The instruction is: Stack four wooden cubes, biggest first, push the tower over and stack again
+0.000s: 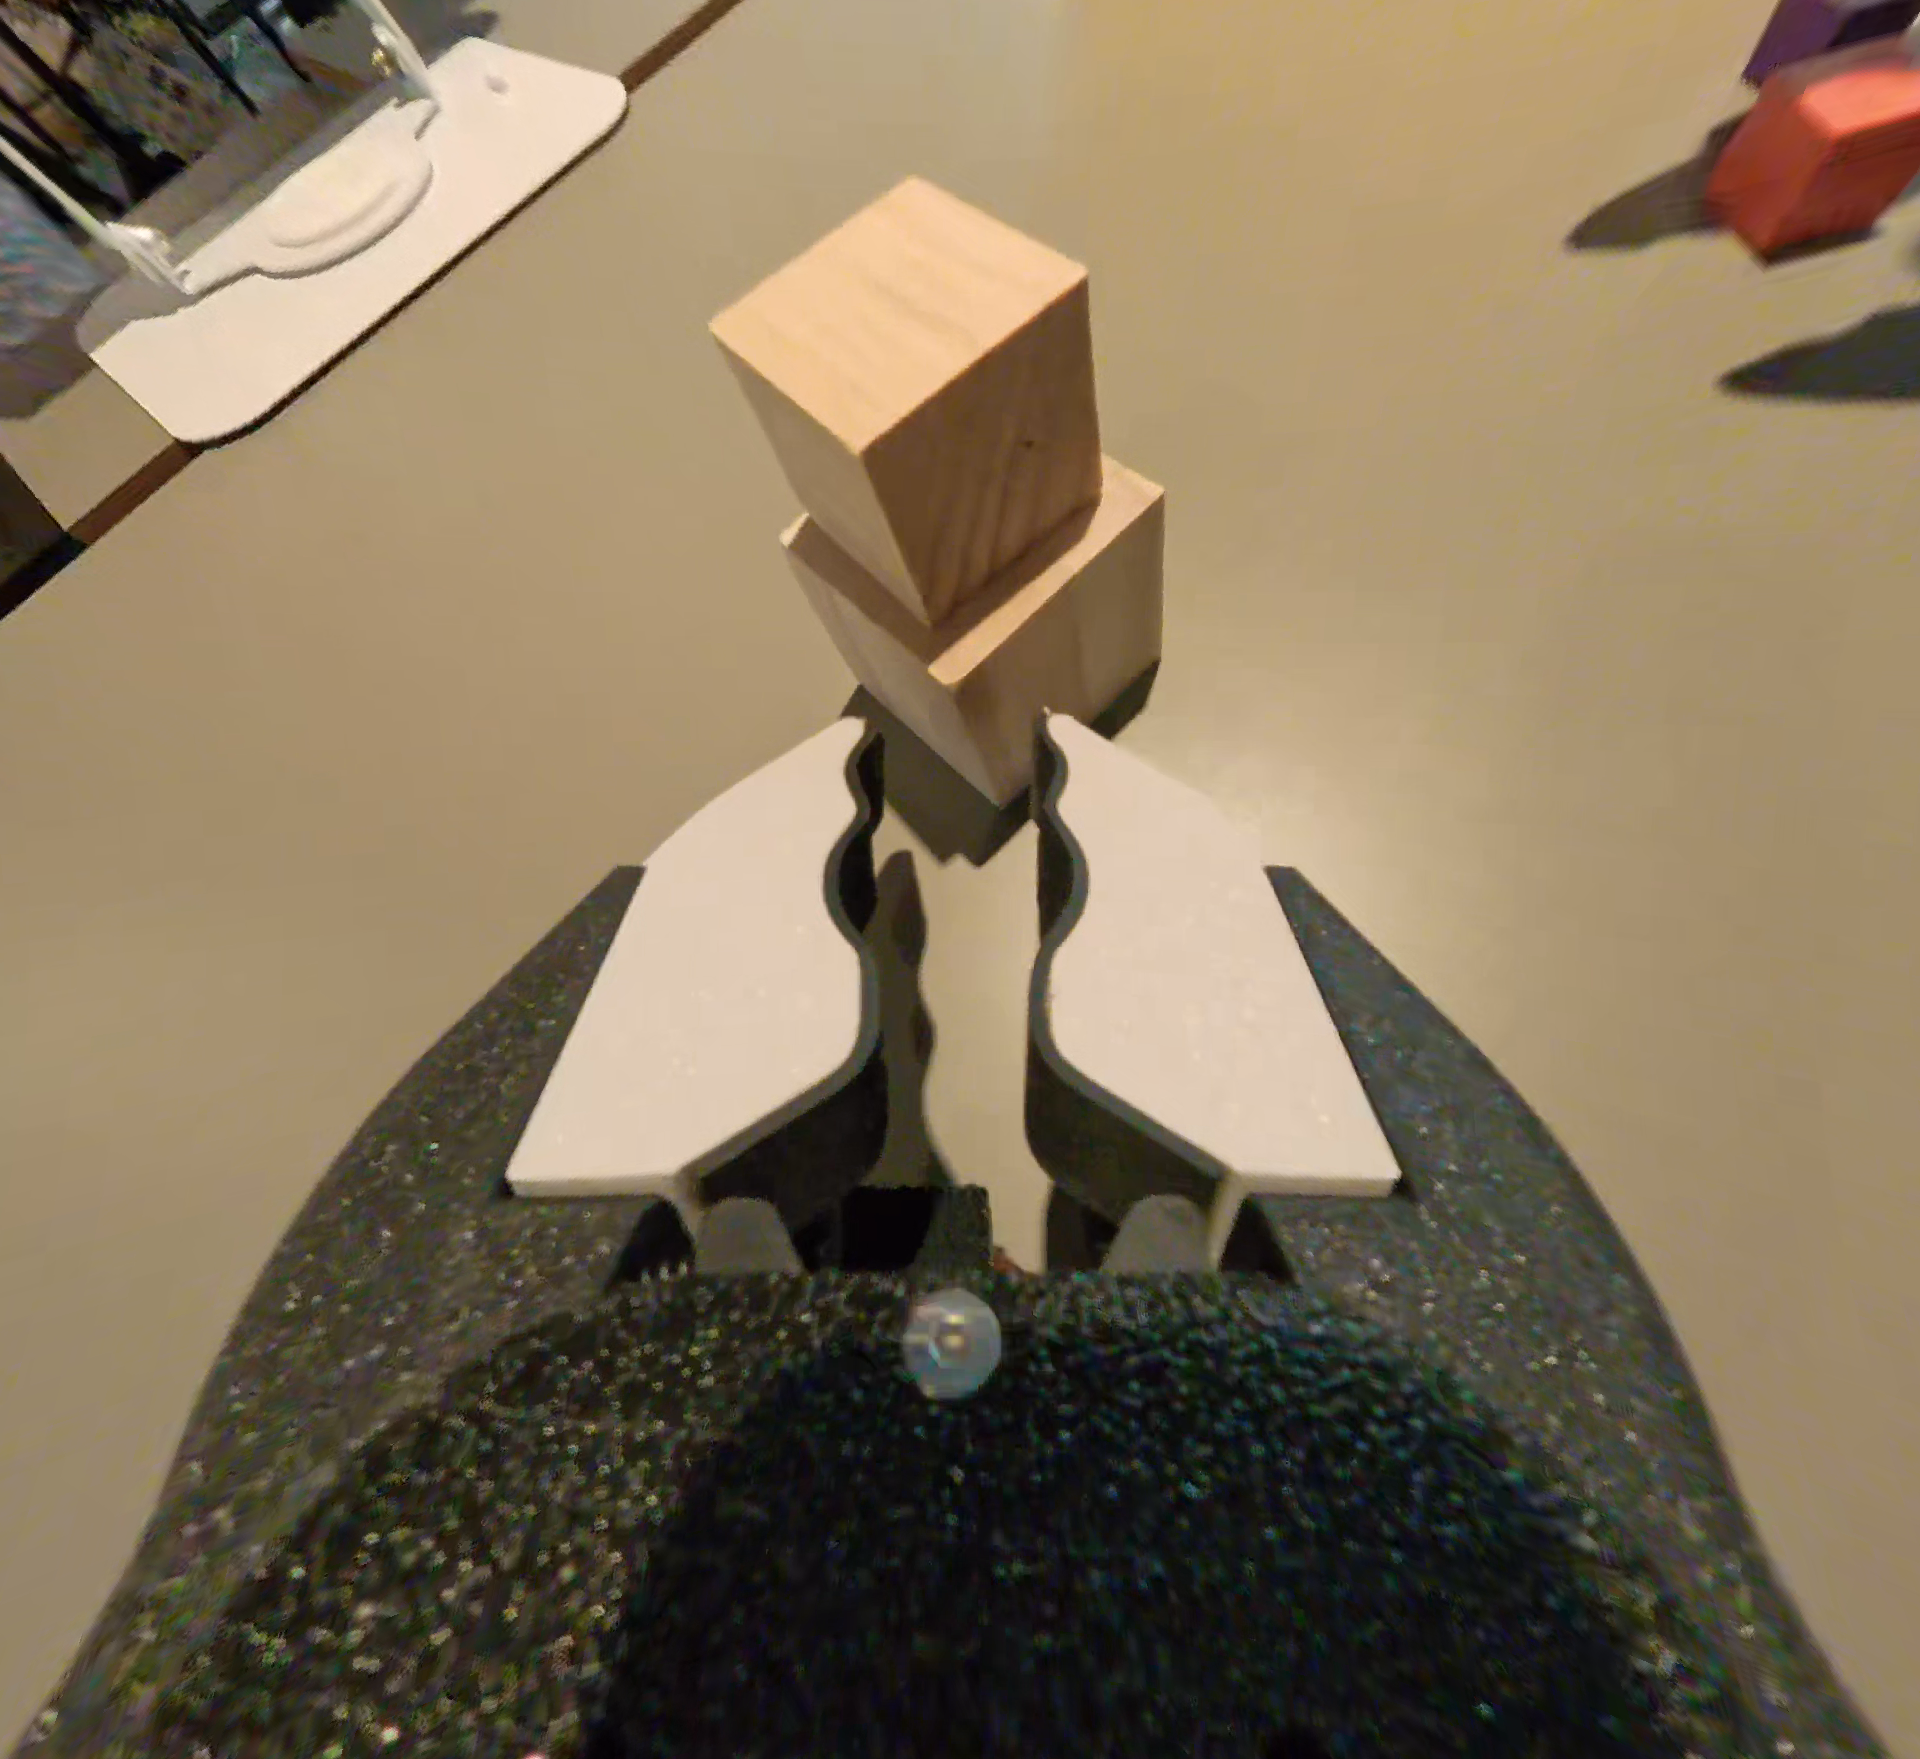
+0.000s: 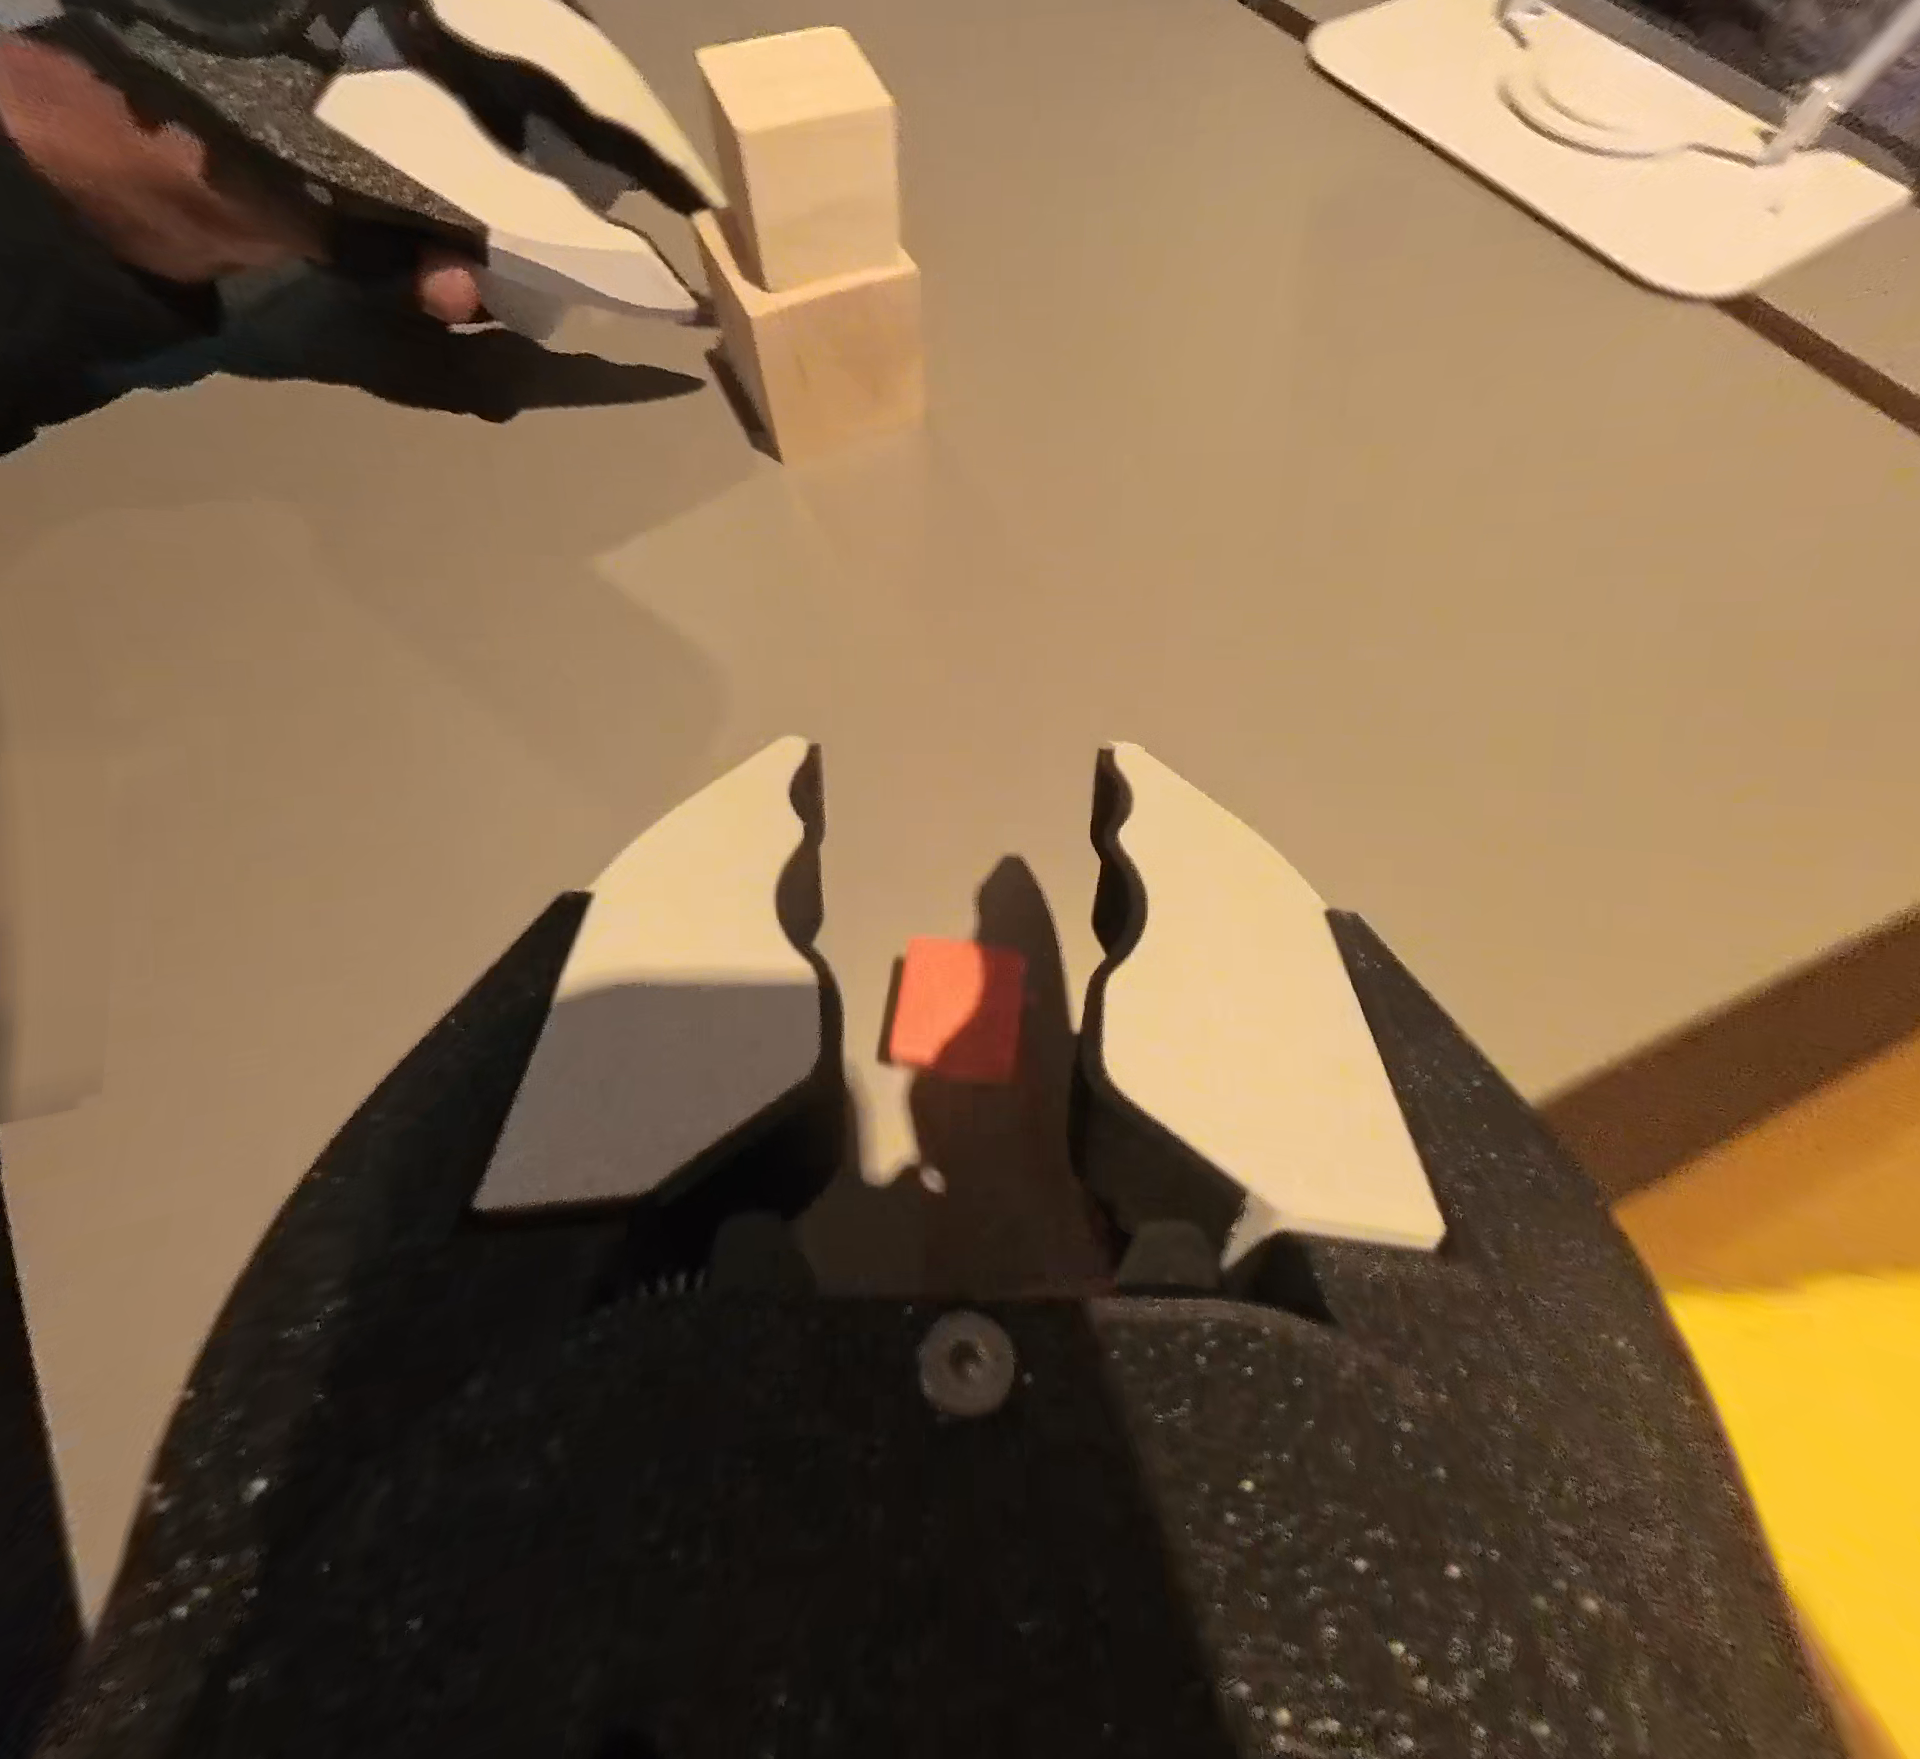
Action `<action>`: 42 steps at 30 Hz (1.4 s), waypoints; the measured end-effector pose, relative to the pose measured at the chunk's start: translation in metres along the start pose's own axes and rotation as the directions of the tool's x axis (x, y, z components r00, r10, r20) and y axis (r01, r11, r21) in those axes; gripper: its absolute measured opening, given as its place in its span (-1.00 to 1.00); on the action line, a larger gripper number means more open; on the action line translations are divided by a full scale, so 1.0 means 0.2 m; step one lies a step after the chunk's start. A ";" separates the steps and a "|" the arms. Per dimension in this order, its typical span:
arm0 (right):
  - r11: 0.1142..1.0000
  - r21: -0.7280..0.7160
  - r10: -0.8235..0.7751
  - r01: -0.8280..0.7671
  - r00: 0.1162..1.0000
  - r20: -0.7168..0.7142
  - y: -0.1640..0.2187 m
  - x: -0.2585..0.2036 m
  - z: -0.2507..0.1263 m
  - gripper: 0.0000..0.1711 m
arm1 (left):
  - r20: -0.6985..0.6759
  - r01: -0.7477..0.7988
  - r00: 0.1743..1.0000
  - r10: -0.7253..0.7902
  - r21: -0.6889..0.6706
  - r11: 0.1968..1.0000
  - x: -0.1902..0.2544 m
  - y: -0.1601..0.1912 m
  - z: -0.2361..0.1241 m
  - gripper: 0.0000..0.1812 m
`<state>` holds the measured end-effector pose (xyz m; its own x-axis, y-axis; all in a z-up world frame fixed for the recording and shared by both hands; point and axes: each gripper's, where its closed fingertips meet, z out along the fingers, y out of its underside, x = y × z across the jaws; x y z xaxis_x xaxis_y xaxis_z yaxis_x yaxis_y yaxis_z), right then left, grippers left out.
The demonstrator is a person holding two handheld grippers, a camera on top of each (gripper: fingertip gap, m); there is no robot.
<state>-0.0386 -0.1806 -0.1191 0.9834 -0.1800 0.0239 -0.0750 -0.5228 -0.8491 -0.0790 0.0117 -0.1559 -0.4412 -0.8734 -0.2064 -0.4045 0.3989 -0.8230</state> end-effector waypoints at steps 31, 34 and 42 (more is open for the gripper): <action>0.989 -0.129 0.065 -0.076 0.994 -0.086 0.31 0.00 -0.02 -0.55 | 0.257 -0.148 0.953 0.162 -0.073 0.986 0.06 -0.02 0.03 -0.85; 0.988 -0.135 0.065 -0.075 0.995 -0.073 0.31 -0.01 -0.01 -0.68 | 0.304 -0.179 0.933 0.193 -0.072 0.981 0.05 -0.03 0.02 -0.85; 0.982 0.064 0.173 -0.177 0.983 0.065 0.11 -0.08 -0.01 -0.68 | 0.452 -0.128 0.890 0.065 0.110 0.986 -0.05 -0.12 -0.12 -0.85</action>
<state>-0.0556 -0.1901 -0.1368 0.9643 -0.2129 -0.1575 -0.2370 -0.4279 -0.8722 -0.0836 0.0176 -0.1215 -0.0567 -0.8776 -0.4761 -0.2544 0.4738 -0.8431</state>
